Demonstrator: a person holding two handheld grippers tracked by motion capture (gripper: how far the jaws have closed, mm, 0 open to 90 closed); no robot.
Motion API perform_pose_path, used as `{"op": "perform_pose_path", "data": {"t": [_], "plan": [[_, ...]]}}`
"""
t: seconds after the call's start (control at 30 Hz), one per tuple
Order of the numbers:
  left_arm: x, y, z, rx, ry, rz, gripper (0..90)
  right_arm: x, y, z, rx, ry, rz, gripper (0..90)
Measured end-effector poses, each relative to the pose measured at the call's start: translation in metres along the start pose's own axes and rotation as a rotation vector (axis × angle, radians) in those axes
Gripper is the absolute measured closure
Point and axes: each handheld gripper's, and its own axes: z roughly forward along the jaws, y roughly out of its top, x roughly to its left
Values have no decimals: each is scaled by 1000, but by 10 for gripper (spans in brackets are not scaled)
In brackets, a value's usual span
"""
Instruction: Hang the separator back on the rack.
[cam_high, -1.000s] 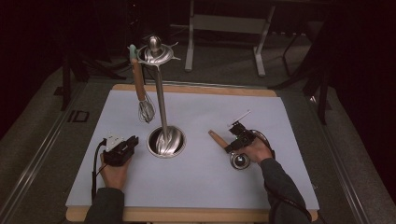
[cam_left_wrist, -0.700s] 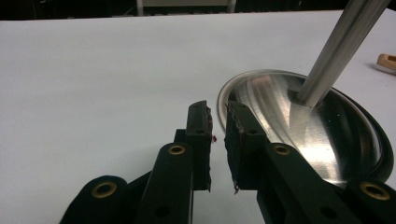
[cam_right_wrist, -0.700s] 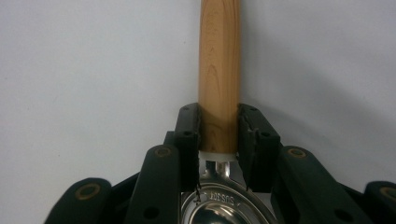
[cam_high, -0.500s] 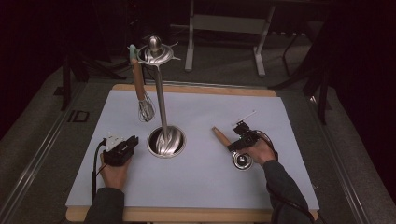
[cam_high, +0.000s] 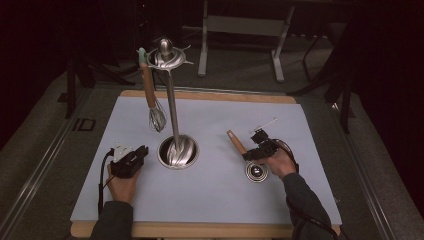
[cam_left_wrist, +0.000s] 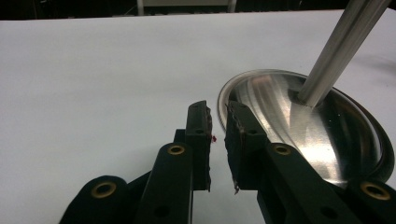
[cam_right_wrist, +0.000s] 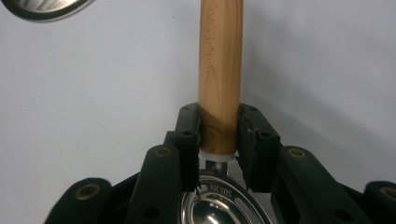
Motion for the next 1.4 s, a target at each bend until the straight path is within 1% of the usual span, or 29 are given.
{"op": "perform_pose_path", "data": {"t": [0.43,0.57,0.63,0.83,1.0,1.2,1.4], "plan": [[-1,0,0,-1,1,3,796,10,3,-6,-59,-1,-37,708],[0,0,0,1,1,2,796,13,3,-8,-92,7,-51,708],[0,0,0,1,0,2,796,14,2,-9,-99,13,-70,708],[0,0,0,0,1,3,796,18,2,-11,-135,10,-104,708],[0,0,0,-1,1,0,796,21,2,-15,-178,8,-106,708],[0,0,0,-1,-1,-2,797,25,3,-21,-218,12,-130,709],[0,0,0,-1,-1,-4,796,30,6,-26,-242,14,-152,708]]}}
